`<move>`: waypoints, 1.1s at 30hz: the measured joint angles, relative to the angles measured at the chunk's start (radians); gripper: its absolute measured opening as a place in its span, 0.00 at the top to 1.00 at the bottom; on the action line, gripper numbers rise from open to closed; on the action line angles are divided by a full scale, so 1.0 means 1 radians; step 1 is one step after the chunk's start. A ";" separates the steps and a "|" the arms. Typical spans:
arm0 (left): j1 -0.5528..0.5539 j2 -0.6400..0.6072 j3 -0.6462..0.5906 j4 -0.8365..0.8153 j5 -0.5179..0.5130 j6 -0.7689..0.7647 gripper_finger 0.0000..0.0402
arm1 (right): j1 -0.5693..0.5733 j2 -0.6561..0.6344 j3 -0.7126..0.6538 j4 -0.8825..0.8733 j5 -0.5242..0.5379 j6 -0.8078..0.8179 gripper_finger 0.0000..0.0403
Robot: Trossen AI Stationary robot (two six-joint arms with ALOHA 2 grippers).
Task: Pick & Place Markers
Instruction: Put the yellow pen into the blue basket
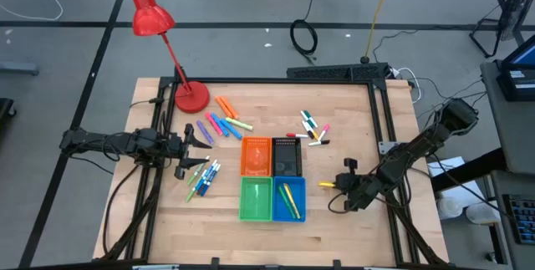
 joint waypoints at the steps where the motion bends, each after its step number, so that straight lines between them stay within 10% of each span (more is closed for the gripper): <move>1: 0.000 0.000 0.000 0.000 0.000 0.000 0.47 | 0.000 0.000 0.000 0.009 -0.001 -0.008 0.94; 18: 0.000 0.000 0.000 0.000 0.000 0.000 0.47 | 0.031 -0.063 0.080 0.183 -0.055 -0.266 0.94; 33: 0.000 0.000 0.000 0.000 0.000 0.000 0.47 | 0.021 0.150 0.137 0.814 -0.053 -0.561 0.94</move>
